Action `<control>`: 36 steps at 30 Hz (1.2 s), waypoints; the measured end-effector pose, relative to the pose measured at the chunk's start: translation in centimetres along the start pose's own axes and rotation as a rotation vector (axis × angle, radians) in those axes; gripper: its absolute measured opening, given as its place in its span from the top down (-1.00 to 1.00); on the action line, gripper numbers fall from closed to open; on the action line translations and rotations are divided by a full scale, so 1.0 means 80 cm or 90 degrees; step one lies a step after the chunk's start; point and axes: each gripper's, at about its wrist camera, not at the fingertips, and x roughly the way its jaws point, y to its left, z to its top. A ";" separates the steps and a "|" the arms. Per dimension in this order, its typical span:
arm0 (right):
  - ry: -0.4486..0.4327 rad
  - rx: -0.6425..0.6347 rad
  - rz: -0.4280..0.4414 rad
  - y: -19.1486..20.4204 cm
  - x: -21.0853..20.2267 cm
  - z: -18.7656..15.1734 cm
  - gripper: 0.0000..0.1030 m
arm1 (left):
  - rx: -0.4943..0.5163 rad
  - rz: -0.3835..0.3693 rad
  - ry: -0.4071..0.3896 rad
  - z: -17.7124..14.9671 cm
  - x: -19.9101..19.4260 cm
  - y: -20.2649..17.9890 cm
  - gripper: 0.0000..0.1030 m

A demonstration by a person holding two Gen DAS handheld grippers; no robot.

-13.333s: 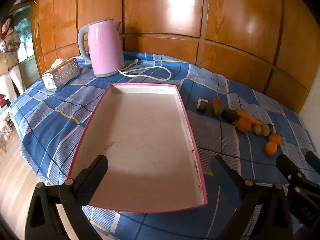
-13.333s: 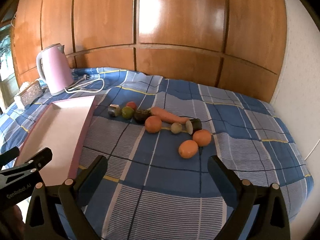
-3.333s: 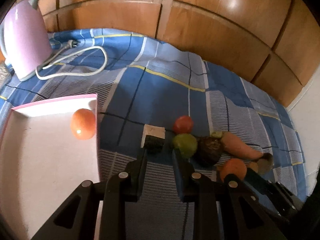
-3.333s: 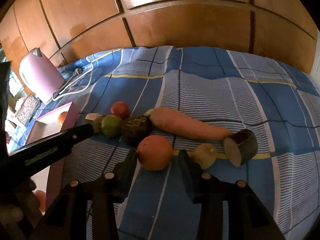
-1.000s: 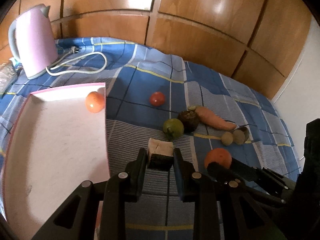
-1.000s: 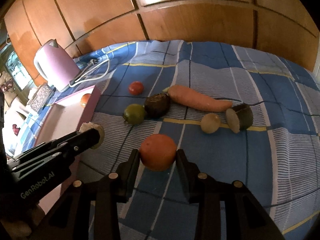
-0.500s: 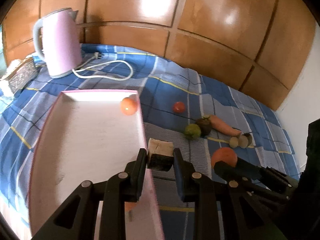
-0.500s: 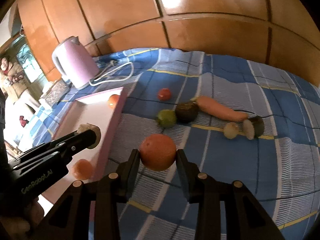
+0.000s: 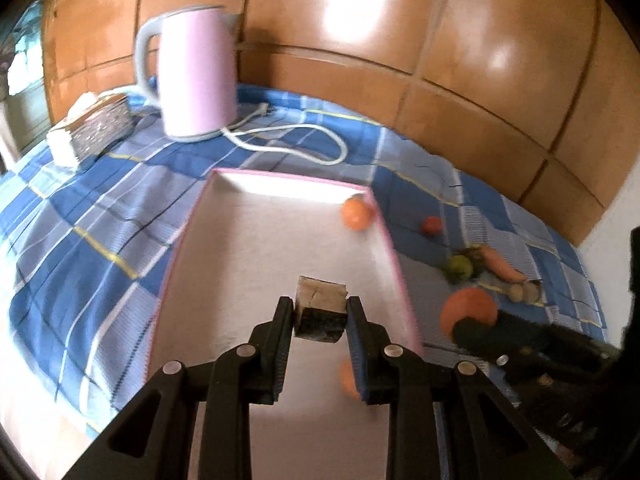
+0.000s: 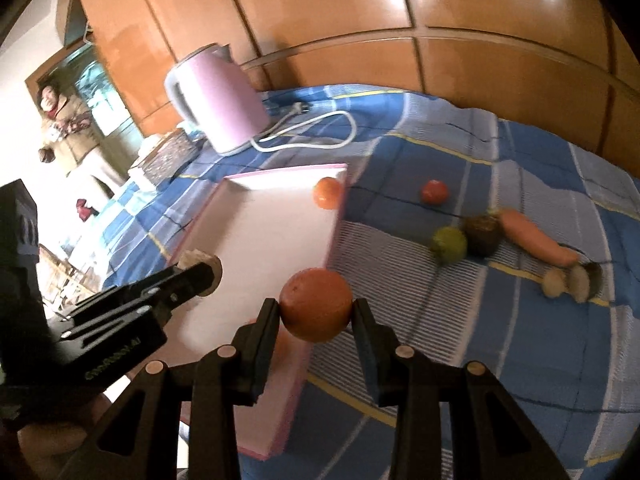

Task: Organize fruits
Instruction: 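Carry the taro piece into the tray and open the left tool, then withdraw the left tool from the tray toward the fruit row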

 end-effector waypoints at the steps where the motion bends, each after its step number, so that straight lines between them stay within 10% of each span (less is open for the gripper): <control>1: 0.003 -0.004 0.003 0.004 0.003 0.003 0.27 | -0.003 0.003 0.002 -0.001 0.001 0.005 0.48; 36: -0.003 0.026 -0.035 0.013 0.007 -0.002 0.20 | -0.017 0.047 -0.025 -0.014 -0.016 0.015 0.20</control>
